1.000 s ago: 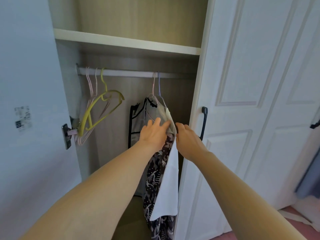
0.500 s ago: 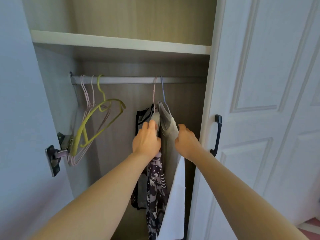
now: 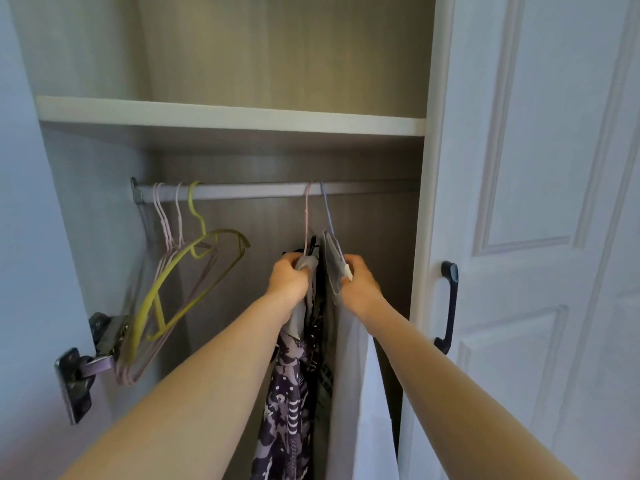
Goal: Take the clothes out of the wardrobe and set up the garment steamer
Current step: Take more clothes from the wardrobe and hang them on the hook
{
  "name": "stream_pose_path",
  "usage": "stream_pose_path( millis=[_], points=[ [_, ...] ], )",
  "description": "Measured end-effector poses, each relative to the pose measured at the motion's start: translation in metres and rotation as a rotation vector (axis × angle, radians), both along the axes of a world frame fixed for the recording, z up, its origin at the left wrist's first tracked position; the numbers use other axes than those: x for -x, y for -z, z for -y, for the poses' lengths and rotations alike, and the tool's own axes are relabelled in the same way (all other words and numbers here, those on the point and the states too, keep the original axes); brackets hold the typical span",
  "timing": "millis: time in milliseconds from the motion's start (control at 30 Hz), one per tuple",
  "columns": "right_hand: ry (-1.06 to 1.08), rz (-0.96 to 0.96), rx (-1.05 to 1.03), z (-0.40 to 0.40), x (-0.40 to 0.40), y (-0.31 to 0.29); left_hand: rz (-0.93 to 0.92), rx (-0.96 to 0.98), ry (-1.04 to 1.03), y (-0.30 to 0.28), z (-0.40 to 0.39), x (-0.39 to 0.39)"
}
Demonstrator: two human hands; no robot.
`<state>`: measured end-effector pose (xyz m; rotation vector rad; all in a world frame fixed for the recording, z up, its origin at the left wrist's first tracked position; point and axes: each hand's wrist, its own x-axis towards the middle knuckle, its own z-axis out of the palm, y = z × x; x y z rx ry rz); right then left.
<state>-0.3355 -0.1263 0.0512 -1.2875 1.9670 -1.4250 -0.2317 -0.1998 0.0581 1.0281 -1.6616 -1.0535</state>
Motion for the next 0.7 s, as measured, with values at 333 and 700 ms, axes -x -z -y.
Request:
stream_pose_path(
  millis=[333, 700],
  points=[
    [0.001, 0.223, 0.160, 0.000, -0.001, -0.003, -0.301, -0.289, 0.147, 0.006, 0.013, -0.003],
    [-0.060, 0.080, 0.261, -0.015, -0.019, -0.019, -0.481, -0.254, 0.125, -0.009, -0.007, 0.002]
  ],
)
